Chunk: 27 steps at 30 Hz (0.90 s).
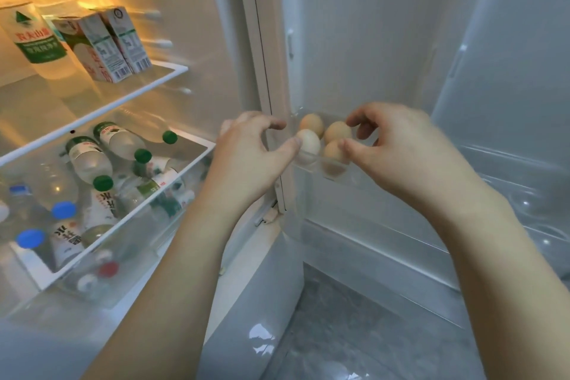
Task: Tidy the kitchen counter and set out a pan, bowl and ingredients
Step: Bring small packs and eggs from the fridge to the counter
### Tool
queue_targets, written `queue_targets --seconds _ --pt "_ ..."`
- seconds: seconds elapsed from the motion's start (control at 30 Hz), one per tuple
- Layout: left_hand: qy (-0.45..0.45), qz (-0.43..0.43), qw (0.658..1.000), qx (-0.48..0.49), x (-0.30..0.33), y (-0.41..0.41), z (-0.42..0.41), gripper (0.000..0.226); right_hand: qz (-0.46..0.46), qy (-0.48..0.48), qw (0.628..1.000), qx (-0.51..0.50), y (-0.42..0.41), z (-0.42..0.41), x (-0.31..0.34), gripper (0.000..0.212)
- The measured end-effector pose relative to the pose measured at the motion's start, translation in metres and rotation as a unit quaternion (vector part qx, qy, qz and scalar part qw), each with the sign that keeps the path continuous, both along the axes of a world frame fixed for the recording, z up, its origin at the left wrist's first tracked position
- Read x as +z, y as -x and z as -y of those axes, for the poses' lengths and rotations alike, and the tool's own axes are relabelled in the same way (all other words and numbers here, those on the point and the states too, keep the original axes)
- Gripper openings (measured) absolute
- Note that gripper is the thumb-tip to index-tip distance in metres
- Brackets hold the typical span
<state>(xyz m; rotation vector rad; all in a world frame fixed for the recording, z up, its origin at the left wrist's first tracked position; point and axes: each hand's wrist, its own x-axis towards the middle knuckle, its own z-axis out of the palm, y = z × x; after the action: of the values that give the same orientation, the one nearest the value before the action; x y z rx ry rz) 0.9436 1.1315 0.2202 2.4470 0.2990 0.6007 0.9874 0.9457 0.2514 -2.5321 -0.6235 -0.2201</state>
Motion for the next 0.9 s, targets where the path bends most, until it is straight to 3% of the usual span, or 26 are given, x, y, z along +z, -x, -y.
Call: queue_targets --seconds 0.3,0.57,0.9 --pt "-0.035 -0.124 0.99 0.055 0.005 -0.03 0.008 0.032 -0.071 0.064 0.995 -0.026 -0.016 -0.015 -0.004 0.017" --pt "0.011 -0.197 0.979 0.041 0.015 -0.032 0.014 0.041 -0.138 0.083 0.987 0.006 -0.021 -0.017 0.005 0.017" --pt "0.025 -0.209 0.977 0.037 0.013 -0.04 0.012 0.044 -0.199 0.131 0.971 0.022 -0.033 -0.022 0.013 0.029"
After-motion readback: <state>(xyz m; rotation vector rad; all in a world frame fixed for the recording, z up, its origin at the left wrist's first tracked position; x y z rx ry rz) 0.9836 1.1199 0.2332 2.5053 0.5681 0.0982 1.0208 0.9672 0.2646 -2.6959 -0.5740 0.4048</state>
